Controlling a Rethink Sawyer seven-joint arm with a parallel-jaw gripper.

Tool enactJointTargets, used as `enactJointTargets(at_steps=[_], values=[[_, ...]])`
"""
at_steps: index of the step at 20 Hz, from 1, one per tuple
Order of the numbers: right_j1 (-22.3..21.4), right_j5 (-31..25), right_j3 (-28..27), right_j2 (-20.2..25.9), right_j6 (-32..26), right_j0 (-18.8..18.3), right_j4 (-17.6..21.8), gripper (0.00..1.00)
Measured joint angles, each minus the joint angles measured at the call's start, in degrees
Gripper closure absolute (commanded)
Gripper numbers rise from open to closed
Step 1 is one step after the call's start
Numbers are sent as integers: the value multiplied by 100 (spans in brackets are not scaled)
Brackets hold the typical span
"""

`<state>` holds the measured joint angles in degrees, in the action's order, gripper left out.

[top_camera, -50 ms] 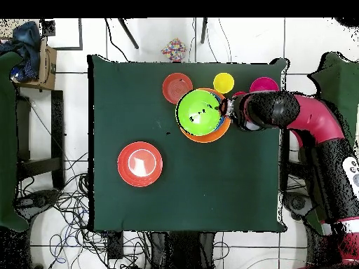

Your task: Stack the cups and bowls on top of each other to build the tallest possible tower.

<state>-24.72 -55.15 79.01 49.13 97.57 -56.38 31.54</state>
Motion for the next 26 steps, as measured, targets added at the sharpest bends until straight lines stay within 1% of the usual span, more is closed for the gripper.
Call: enactJointTargets(at_steps=[14,25,26], values=[[-8,0,28,25,0,-41,-23,0],[-408,-100,275,203,0,-552,-269,0],[-489,-138,283,229,0,-677,-304,0]])
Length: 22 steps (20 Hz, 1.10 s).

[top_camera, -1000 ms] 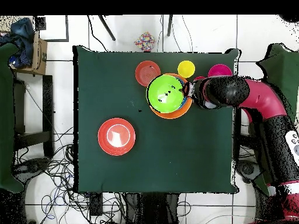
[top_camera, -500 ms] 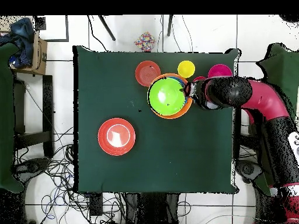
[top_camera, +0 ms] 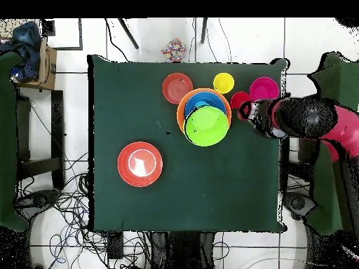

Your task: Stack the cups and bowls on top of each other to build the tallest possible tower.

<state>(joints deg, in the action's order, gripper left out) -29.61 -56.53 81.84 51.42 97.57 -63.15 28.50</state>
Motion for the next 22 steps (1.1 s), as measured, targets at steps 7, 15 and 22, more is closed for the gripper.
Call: enactJointTargets(at_steps=[7,15,22], values=[[-184,-161,-2,50,0,-239,-112,0],[-240,-395,-65,126,0,-251,-235,0],[-134,-396,-250,126,0,-211,-160,0]])
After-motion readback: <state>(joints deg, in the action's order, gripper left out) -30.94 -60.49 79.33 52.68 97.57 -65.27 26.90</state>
